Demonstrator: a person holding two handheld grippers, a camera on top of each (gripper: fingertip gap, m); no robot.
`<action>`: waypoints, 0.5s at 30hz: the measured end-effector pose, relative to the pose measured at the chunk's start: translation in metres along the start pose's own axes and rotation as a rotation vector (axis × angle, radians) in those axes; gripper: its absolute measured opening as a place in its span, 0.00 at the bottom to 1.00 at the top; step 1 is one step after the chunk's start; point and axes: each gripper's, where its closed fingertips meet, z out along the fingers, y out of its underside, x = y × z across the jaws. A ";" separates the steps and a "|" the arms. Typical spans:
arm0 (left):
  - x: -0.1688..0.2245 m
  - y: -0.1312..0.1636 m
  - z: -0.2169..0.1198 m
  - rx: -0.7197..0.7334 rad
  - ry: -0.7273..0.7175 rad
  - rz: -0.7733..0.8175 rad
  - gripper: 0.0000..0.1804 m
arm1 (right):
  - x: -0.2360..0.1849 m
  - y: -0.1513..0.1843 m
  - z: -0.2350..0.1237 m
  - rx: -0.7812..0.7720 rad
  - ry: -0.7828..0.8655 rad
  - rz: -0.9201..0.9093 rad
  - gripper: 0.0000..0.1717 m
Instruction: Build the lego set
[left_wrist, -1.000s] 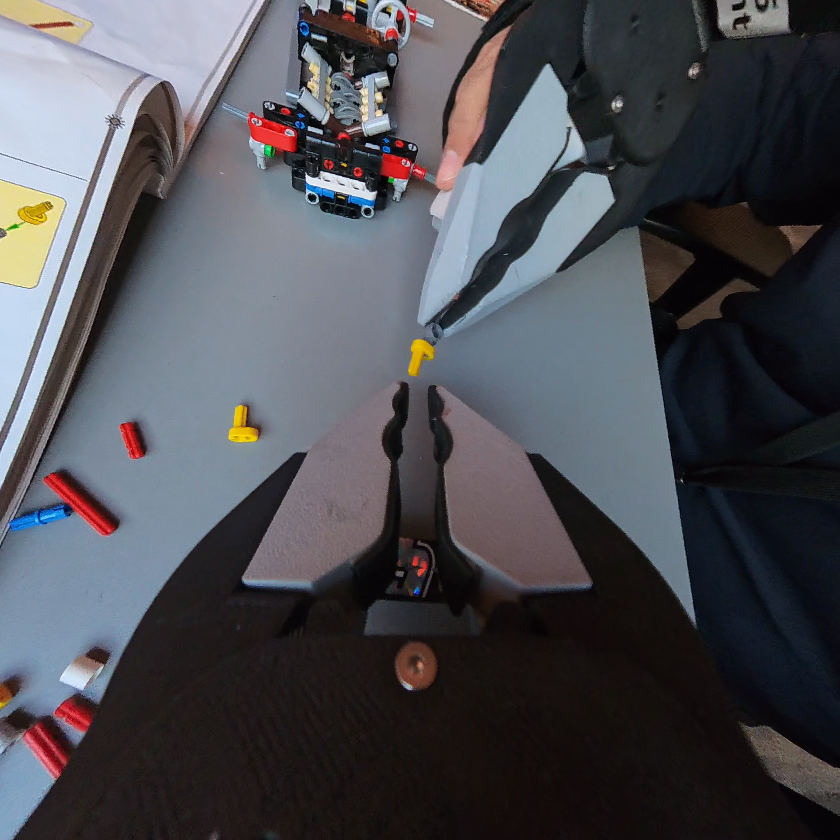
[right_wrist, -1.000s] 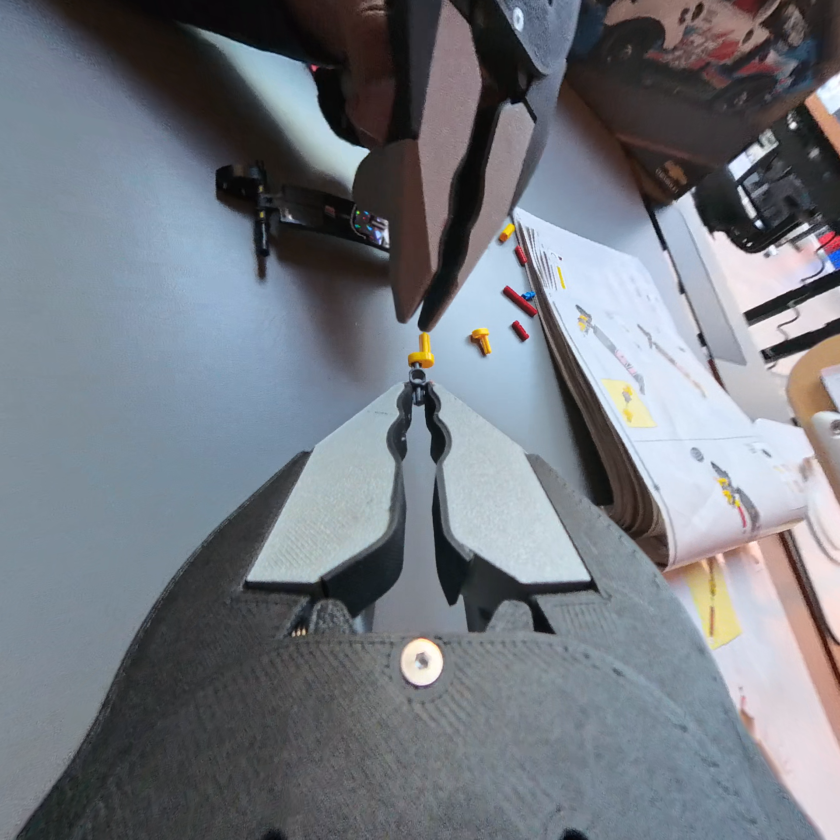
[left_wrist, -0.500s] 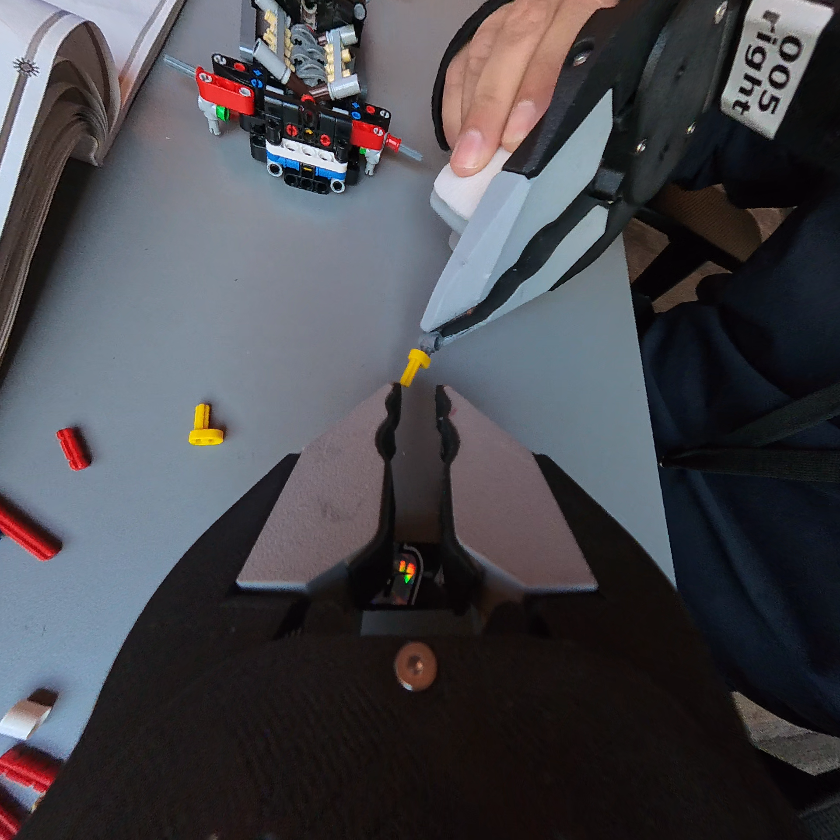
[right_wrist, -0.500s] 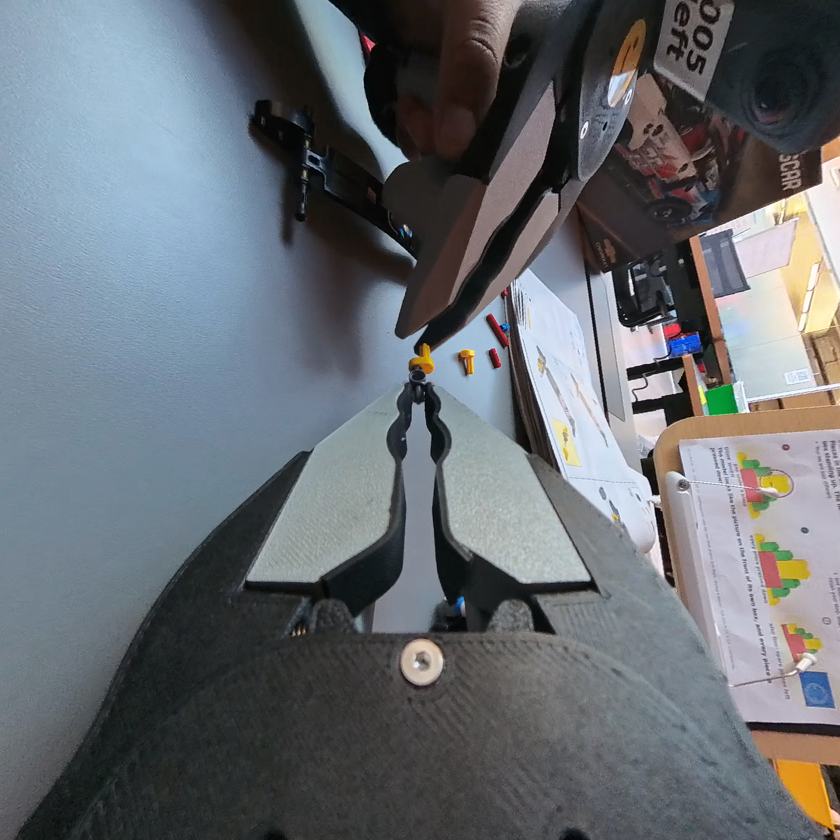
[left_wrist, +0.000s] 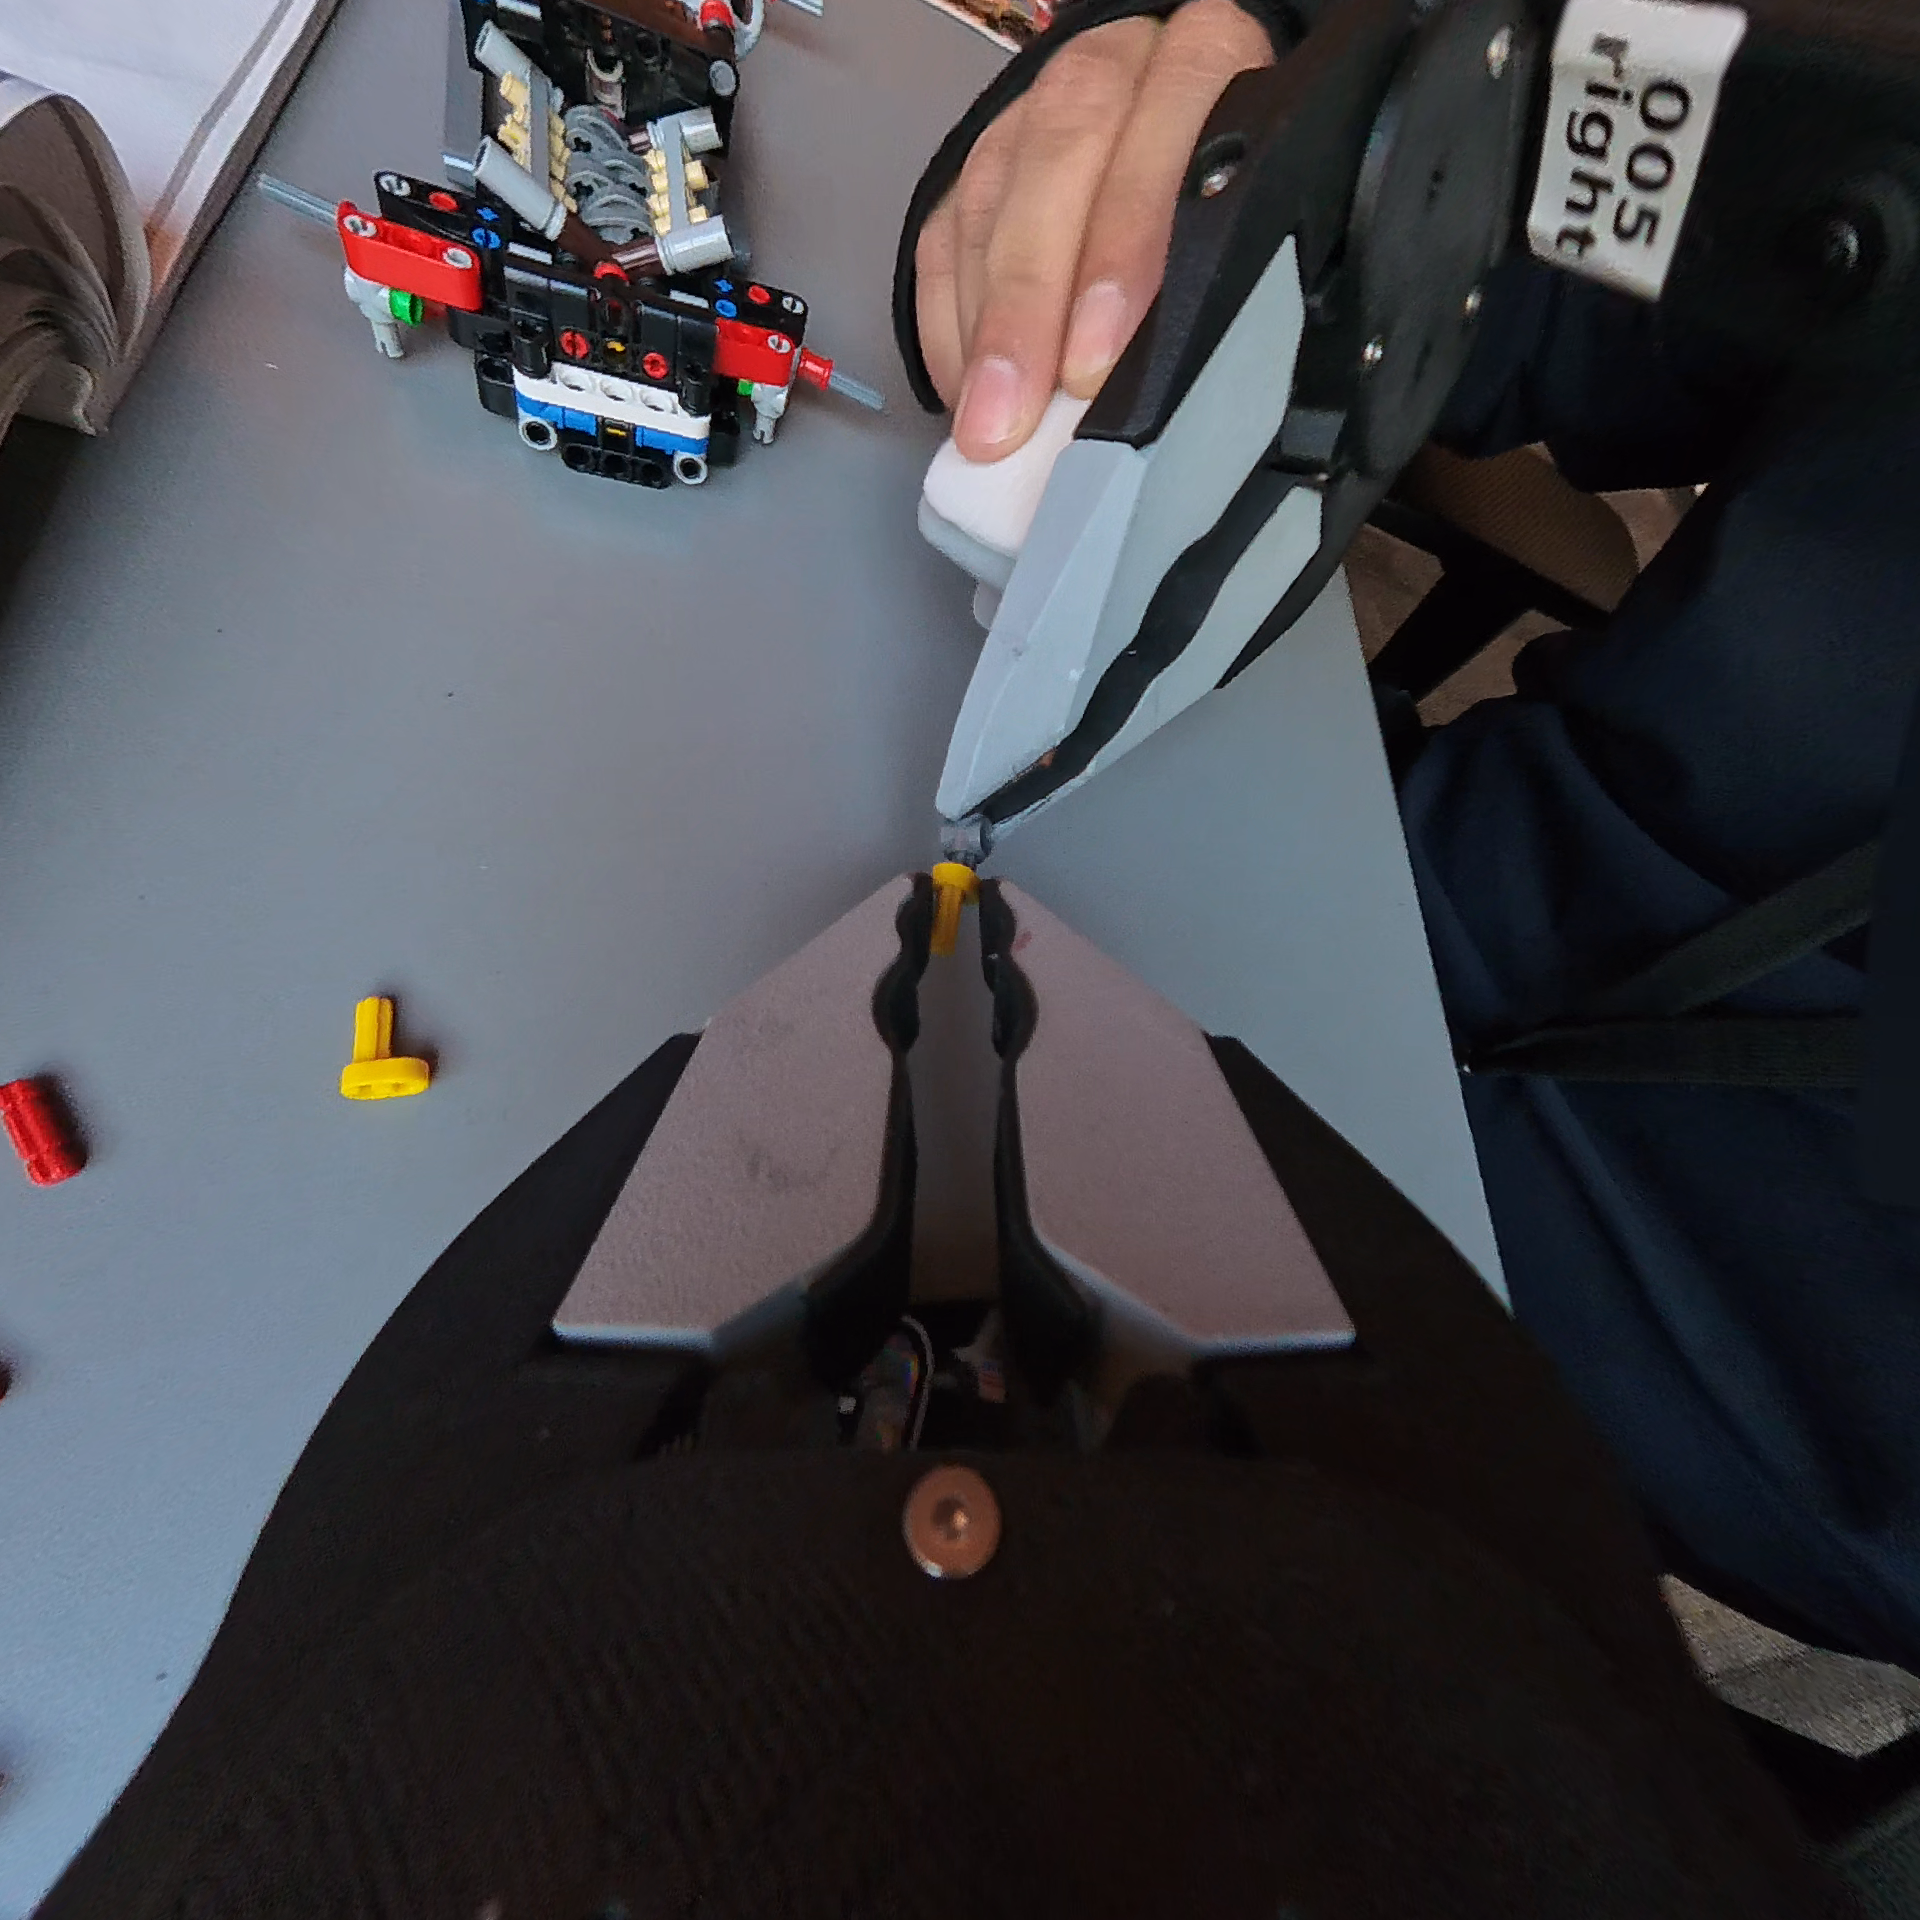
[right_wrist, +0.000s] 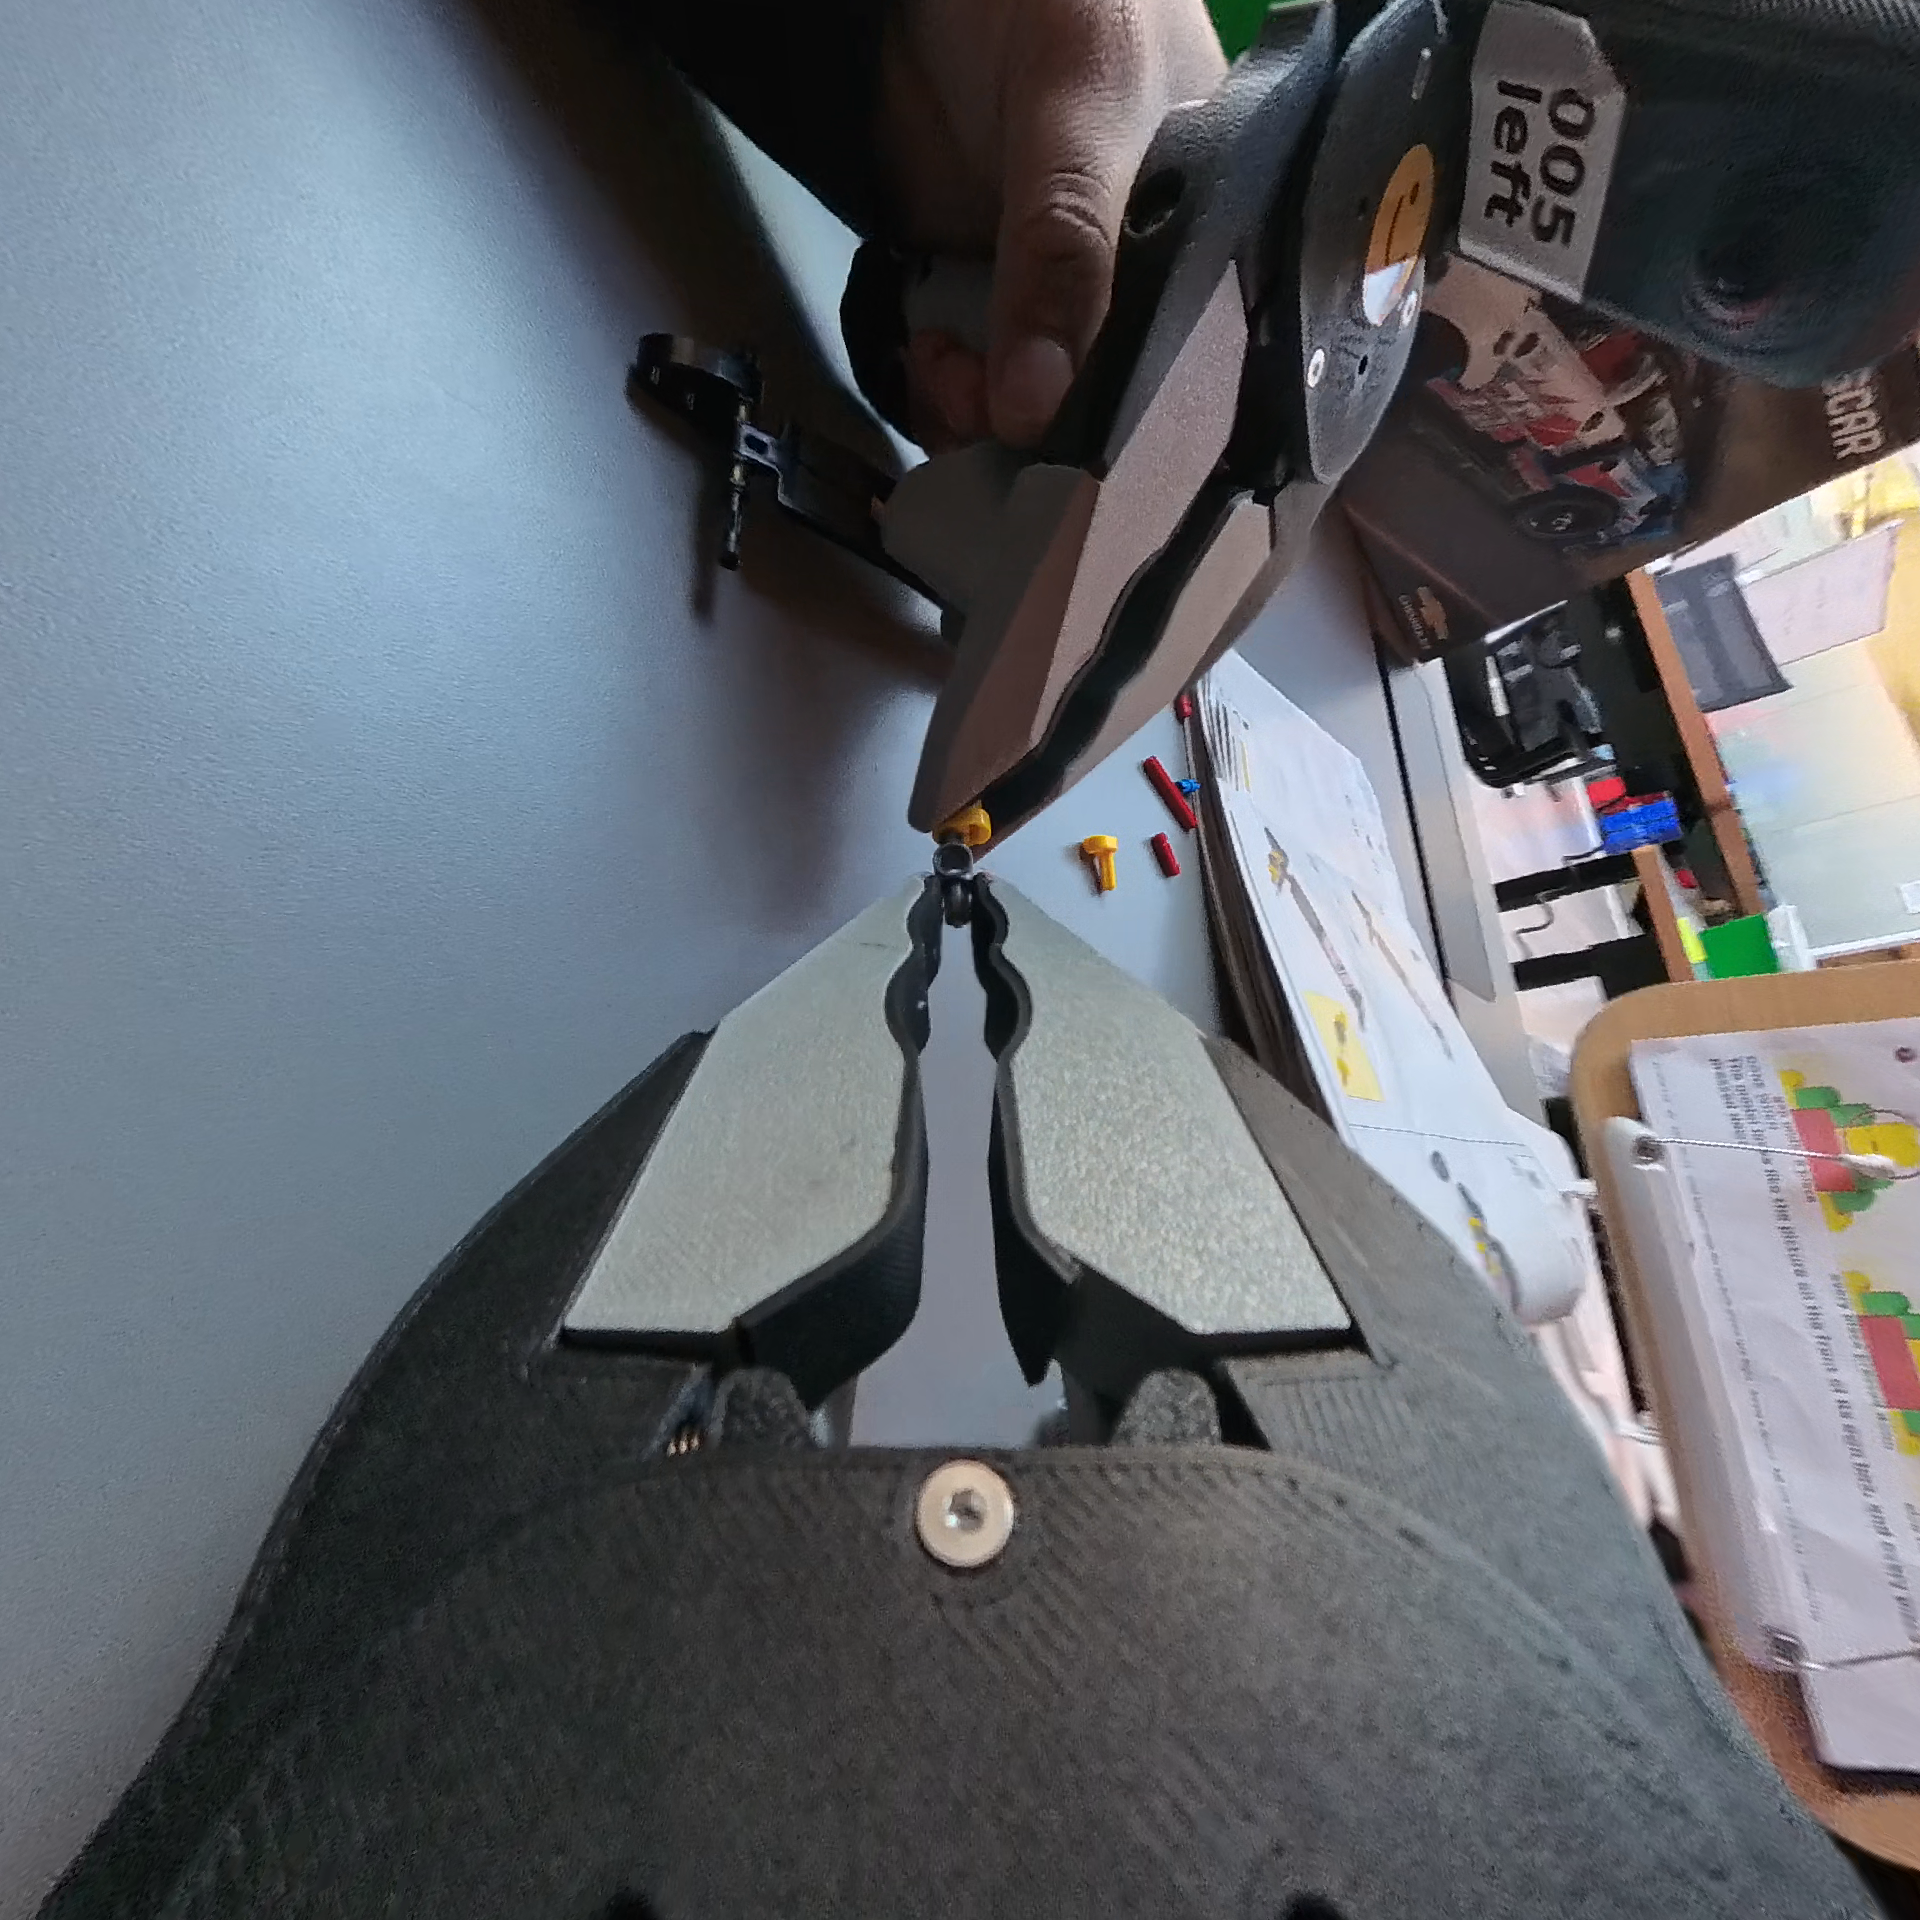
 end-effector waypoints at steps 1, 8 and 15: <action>-0.001 0.000 0.000 -0.001 -0.011 0.010 0.03 | 0.000 0.001 0.000 0.016 -0.018 0.043 0.01; -0.010 -0.012 -0.006 0.028 -0.181 0.224 0.03 | 0.012 0.001 -0.007 0.135 -0.192 0.479 0.07; -0.007 -0.026 -0.007 0.076 -0.301 0.440 0.03 | 0.020 0.001 -0.008 0.151 -0.192 0.597 0.06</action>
